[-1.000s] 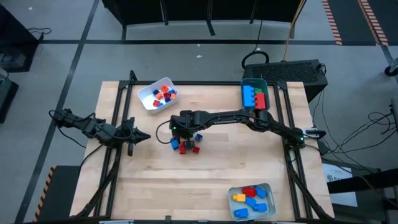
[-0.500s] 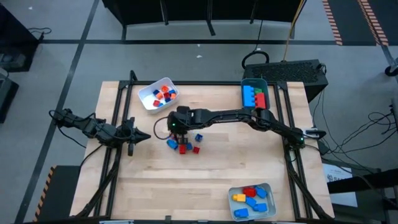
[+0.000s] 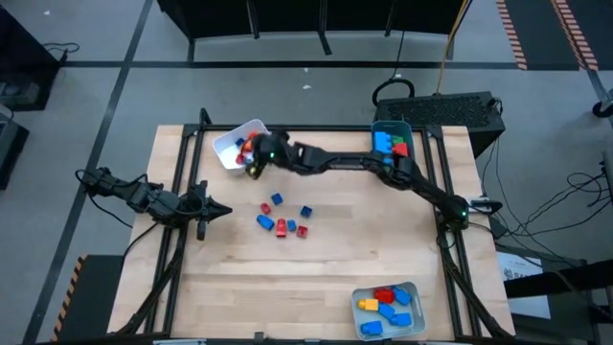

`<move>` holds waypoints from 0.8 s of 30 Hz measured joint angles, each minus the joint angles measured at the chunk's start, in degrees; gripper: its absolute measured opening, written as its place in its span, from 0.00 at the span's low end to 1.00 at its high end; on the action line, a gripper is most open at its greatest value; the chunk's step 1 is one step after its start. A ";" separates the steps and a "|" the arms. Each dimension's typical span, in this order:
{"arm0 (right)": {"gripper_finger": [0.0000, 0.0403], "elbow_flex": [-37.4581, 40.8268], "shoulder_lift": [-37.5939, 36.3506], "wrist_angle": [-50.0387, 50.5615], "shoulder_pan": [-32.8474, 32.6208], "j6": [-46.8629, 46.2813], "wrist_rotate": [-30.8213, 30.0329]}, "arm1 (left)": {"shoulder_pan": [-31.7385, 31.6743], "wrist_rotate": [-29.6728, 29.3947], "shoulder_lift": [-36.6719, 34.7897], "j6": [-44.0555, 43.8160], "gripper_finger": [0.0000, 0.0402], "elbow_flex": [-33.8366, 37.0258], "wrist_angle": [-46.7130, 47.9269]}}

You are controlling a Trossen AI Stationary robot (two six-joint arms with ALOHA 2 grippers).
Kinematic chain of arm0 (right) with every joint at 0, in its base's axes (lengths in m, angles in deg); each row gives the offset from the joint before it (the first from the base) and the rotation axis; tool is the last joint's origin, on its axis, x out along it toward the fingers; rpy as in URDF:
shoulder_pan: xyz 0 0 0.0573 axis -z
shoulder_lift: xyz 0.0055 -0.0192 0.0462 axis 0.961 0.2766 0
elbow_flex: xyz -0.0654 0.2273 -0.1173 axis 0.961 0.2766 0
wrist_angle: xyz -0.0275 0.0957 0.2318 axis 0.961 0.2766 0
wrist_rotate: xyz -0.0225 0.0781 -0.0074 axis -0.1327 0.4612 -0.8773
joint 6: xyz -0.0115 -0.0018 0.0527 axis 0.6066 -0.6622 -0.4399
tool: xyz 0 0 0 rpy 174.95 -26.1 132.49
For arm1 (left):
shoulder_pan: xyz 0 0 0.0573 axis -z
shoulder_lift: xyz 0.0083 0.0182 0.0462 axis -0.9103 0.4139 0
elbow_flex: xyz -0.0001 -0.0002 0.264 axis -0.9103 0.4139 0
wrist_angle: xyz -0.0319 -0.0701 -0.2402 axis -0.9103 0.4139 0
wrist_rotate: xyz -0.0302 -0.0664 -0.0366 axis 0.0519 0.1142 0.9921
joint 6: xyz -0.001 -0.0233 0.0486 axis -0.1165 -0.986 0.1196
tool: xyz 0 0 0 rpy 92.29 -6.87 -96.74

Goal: Sort blocks by size
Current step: Put the small 4 stud orange game piece into the white bin, then put the small 4 stud blue game piece into the white bin

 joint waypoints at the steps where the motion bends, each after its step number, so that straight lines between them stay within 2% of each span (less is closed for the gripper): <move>1: 0.09 -0.01 0.25 -0.14 1.00 -1.40 0.57 | 0.02 0.00 -0.07 0.09 0.00 0.00 0.19; 3: 0.13 0.04 0.67 0.43 2.61 -2.73 3.79 | 0.01 -0.01 -0.09 0.15 0.00 0.00 0.13; 5: 0.21 0.02 1.43 -0.95 3.62 -3.47 5.86 | 0.01 -0.01 -0.12 0.05 0.00 0.00 0.42; 9: 0.40 0.02 2.04 -0.93 3.99 -5.08 6.31 | 0.00 -0.04 -0.07 -0.05 0.00 0.00 0.77; 12: 0.49 0.02 2.17 -0.74 4.06 -5.11 6.07 | 0.00 -0.07 -0.07 -0.09 0.00 0.00 0.73; 16: 0.51 -1.07 1.31 0.58 3.97 -4.56 6.70 | 0.02 -0.04 -0.07 -0.13 0.00 0.00 0.77; 18: 0.51 -2.39 0.38 1.93 3.52 -2.73 11.73 | 0.00 -0.04 -0.04 -0.18 0.00 0.00 0.76; 21: 0.49 -6.02 -0.96 9.56 1.85 0.99 22.41 | 0.01 -0.04 -0.04 -0.22 0.00 0.00 0.75; 23: 0.49 -9.19 -0.98 18.84 0.45 4.74 26.92 | 0.00 -0.04 -0.04 -0.22 0.00 0.00 0.77; 24: 0.49 -10.20 -0.97 23.89 -0.45 6.87 27.21 | 0.00 -0.07 -0.04 -0.22 0.00 0.00 0.75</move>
